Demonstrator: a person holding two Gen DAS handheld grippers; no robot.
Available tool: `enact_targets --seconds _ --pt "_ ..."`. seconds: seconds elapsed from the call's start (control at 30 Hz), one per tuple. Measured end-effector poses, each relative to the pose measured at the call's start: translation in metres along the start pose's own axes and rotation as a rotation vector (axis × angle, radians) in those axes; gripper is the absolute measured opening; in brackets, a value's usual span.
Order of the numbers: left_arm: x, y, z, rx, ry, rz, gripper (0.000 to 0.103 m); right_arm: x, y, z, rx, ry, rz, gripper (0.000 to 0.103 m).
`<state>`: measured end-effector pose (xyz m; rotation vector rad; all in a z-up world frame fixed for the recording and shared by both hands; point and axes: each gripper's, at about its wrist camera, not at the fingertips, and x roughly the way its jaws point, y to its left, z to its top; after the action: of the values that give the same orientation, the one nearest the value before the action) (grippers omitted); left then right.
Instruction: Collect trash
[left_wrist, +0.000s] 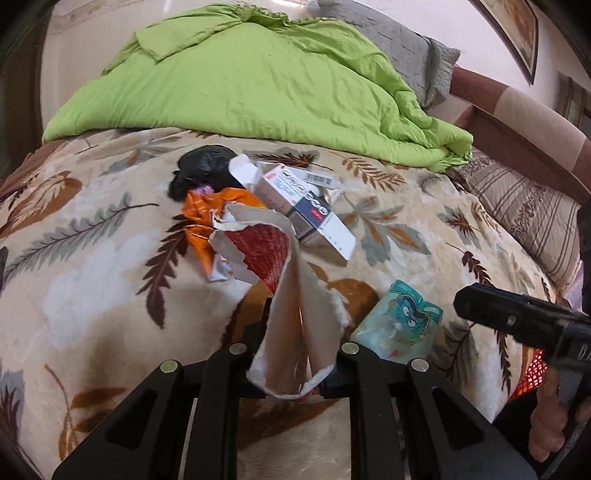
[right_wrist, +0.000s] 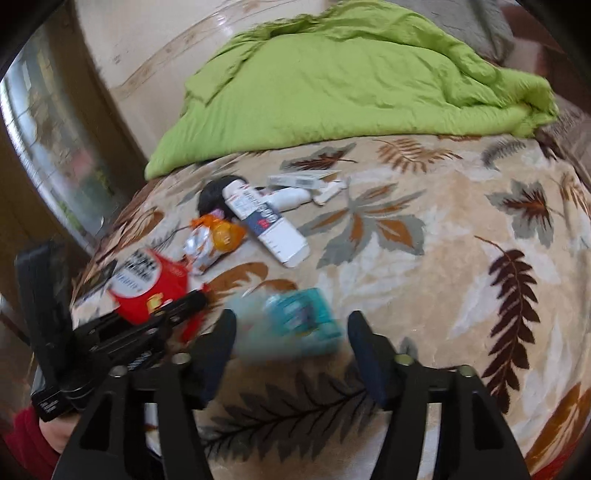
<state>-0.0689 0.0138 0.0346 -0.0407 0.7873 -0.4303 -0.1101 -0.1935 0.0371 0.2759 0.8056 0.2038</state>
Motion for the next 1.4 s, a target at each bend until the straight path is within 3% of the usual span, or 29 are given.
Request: enact_targets --seconds 0.1,0.27,0.43,0.53,0.6,0.67,0.73,0.83,1.13,1.4 --pt "-0.004 0.001 0.002 -0.001 -0.013 0.007 0.016 0.003 -0.004 0.002 0.06 0.015 0.068 0.07" --pt "-0.007 0.004 0.003 -0.002 -0.019 0.005 0.016 0.015 -0.006 -0.003 0.096 0.087 0.028 0.07" --pt "-0.009 0.007 0.004 -0.006 -0.024 0.004 0.016 0.027 -0.01 -0.011 0.177 0.162 0.104 0.07" --pt "-0.01 0.009 0.004 -0.009 -0.021 0.005 0.016 0.042 -0.007 -0.011 0.205 0.193 0.104 0.069" --pt "-0.011 0.01 0.003 -0.01 -0.021 0.009 0.016 0.054 0.0 -0.004 0.188 0.186 0.075 0.064" --pt "-0.012 0.012 0.003 -0.013 -0.022 0.013 0.016 0.066 0.008 0.003 0.133 0.185 0.032 0.05" --pt "-0.013 0.014 0.002 -0.011 -0.025 0.018 0.016 0.072 0.018 0.008 0.072 0.176 0.004 0.028" --pt "-0.014 0.014 0.002 -0.014 -0.028 0.016 0.016 0.062 0.023 0.01 0.034 0.122 0.013 0.015" --pt "-0.012 -0.009 0.004 0.054 -0.036 -0.018 0.016 0.02 0.031 0.01 -0.052 -0.052 -0.035 0.012" --pt "-0.011 -0.02 0.003 0.092 -0.035 -0.031 0.016 0.016 0.016 0.012 0.018 -0.042 -0.018 0.012"
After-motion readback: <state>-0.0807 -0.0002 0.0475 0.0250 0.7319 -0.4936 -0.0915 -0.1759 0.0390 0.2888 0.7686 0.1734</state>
